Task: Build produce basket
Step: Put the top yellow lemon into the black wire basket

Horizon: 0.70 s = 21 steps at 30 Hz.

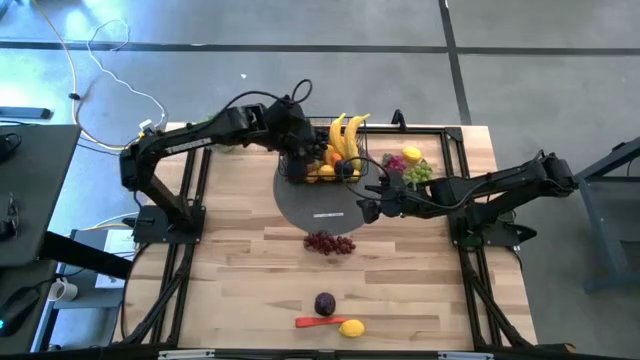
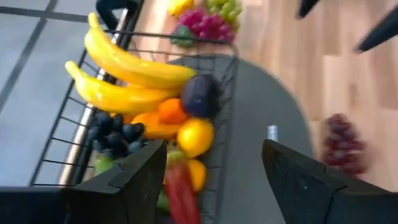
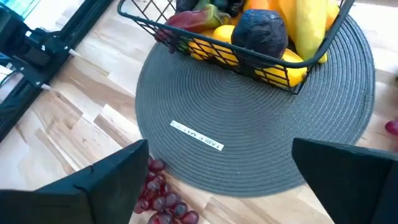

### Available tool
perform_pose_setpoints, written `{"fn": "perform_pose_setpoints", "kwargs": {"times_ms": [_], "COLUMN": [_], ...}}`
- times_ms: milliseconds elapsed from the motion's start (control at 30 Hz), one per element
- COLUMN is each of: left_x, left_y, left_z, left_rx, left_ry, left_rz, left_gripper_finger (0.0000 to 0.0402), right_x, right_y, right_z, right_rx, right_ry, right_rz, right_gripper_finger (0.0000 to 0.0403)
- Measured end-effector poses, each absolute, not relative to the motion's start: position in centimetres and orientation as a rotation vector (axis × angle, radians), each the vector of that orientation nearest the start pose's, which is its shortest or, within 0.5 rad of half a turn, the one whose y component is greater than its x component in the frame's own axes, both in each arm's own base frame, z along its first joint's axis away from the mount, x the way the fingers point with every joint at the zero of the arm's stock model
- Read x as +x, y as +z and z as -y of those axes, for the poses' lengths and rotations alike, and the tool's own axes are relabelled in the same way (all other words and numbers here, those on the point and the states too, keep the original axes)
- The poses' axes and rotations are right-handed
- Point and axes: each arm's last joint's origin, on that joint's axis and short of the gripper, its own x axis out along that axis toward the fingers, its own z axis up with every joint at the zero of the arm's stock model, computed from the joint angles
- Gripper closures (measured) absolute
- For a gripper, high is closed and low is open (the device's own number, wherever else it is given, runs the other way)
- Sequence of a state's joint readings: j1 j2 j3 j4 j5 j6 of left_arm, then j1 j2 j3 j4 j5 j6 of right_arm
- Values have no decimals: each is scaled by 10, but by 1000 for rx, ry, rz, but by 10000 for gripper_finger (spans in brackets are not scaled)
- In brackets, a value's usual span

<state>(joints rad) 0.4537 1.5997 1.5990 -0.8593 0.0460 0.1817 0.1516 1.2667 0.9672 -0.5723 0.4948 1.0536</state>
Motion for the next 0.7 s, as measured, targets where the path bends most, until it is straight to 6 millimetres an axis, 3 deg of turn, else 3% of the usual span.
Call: {"fn": "perform_pose_setpoints", "kwargs": {"times_ms": [267, 700], "left_x": [287, 254], "left_y": [370, 350], "left_z": [-107, -51], "left_rx": [-103, -174], "left_ry": [258, 271], "left_rz": [-856, -754], "left_gripper_finger": [147, 147], "right_x": [251, 247], "right_y": [268, 265], "right_z": [-27, -26], "right_rx": [747, 726], "right_ry": [-700, -716], "right_rz": [-588, -632], "right_gripper_finger": [20, 20]}}
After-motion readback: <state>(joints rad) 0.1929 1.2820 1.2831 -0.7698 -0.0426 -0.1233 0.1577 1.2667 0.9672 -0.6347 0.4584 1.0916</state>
